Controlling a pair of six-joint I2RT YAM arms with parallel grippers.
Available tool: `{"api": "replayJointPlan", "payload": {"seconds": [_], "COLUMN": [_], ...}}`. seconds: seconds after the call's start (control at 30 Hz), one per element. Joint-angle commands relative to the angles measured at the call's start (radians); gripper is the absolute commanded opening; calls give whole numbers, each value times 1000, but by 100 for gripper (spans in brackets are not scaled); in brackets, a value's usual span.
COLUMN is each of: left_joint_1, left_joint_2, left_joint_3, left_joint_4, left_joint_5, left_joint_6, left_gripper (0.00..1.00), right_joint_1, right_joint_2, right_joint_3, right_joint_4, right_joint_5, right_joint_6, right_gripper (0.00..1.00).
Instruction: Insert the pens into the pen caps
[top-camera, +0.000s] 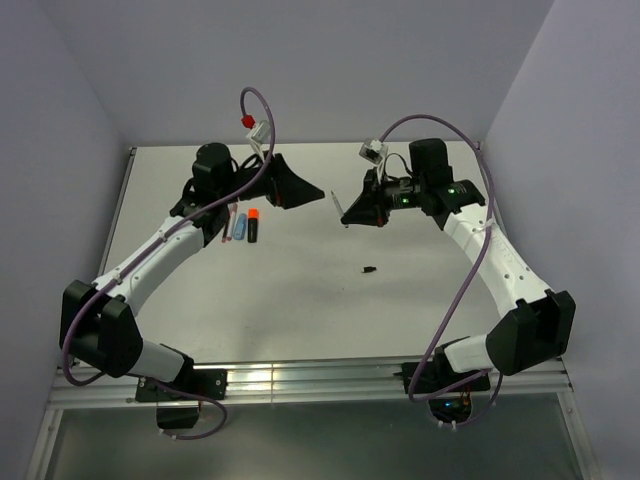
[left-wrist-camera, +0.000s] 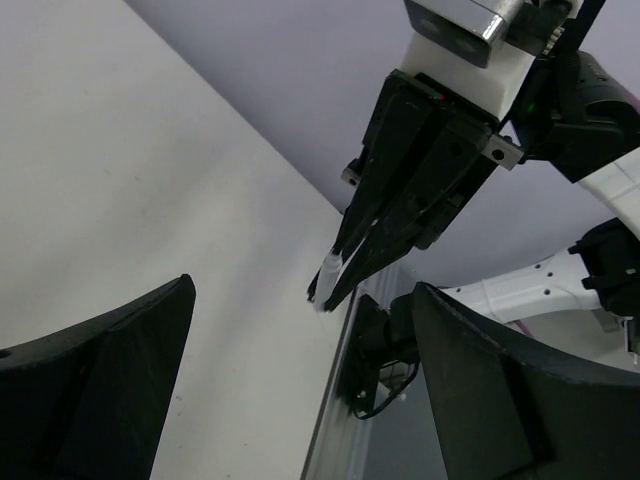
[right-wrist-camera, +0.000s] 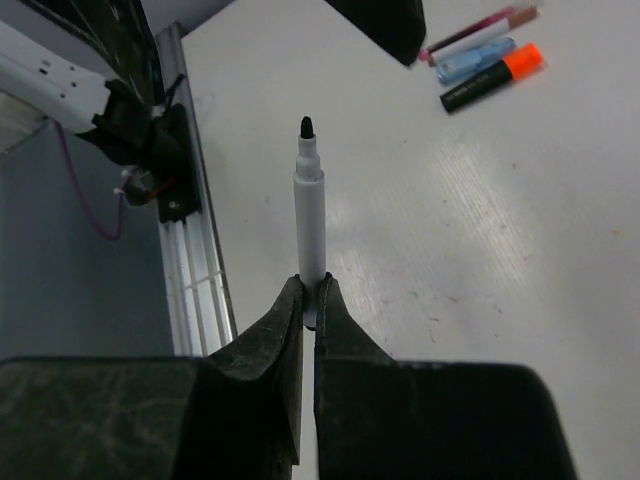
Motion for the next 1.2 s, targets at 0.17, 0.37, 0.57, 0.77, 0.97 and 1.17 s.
{"api": "replayJointPlan", "payload": {"seconds": [0.17,0.37,0.57,0.77,0.97,1.17], "left_joint_1": [-91,-106,-115,-114,-114,-129], "left_joint_2": [12,39,48,51,68,87], "left_joint_3": [-17,24,28,18,32,50], "left_joint_4": [145,141,156,222,246,233], "left_joint_5": [-38,-41,-41,-27,-22,-1], "left_joint_6": [-112,-113,-142,-217,-247,-236], "left_gripper": [81,61,18,0,0,0], "right_joint_1": [30,33,34,34,40,40], "right_joint_2": [-1,-5,-10,15,25,30], "right_joint_3": [15,12,12,21,11,6], "right_joint_4": [132,146,158,166,178,185], "right_joint_5": [-112,-149,-172,-224,-238,-240], "right_joint_6": [152,176,198,259,273,282], "right_gripper": [0,0,0,46,51,34]}}
